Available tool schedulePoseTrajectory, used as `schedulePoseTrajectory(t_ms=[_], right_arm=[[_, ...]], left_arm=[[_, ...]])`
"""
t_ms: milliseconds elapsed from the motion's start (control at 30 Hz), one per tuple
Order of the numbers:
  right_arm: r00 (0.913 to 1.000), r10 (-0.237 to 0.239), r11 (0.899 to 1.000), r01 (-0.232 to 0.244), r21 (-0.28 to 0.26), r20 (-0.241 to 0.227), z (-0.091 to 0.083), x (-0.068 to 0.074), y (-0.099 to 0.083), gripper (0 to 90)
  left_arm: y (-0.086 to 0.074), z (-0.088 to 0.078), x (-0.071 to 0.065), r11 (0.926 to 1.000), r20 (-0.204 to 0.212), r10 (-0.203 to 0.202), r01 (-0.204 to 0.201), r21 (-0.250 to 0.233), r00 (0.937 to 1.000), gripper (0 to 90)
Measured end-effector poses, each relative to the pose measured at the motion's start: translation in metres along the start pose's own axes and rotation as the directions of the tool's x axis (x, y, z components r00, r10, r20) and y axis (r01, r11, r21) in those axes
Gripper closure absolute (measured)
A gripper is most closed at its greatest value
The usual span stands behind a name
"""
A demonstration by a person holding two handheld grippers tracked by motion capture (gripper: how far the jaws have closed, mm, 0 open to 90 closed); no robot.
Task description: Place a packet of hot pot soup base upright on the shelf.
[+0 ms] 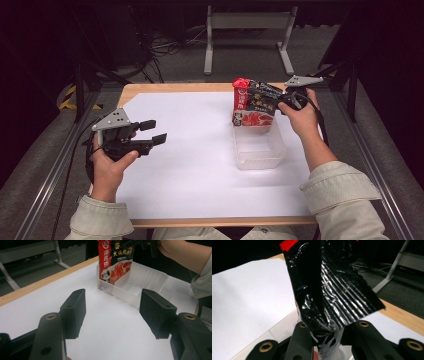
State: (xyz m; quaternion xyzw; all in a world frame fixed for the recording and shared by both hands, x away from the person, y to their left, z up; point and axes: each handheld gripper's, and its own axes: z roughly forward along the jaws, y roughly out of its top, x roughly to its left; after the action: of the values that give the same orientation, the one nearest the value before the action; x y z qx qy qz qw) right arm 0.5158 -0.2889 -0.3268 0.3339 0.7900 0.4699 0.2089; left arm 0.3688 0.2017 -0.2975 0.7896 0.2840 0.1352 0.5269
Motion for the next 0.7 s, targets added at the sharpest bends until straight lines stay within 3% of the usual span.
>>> schedulePoseTrajectory(t_ms=[367, 533, 700], right_arm=[[0.9999, 0.014, 1.0, -0.014, 0.005, 0.006, 0.0, 0.0, 0.001, 73.5], [0.9998, -0.008, 1.0, 0.008, -0.016, 0.017, -0.005, 0.001, 0.003, 42.4], [0.9985, -0.048, 0.998, 0.049, -0.039, 0.026, -0.019, 0.004, 0.006, 28.2]], left_arm=[[-0.002, 0.0, 0.002, 0.9999, -0.008, -0.011, 0.011, 0.011, 0.9999, 35.4], [-0.003, -0.002, 0.004, 0.9999, -0.014, -0.012, 0.012, 0.009, 0.9998, 32.0], [-0.01, -0.005, 0.006, 0.9997, -0.038, -0.019, 0.019, 0.014, 0.9991, 30.5]])
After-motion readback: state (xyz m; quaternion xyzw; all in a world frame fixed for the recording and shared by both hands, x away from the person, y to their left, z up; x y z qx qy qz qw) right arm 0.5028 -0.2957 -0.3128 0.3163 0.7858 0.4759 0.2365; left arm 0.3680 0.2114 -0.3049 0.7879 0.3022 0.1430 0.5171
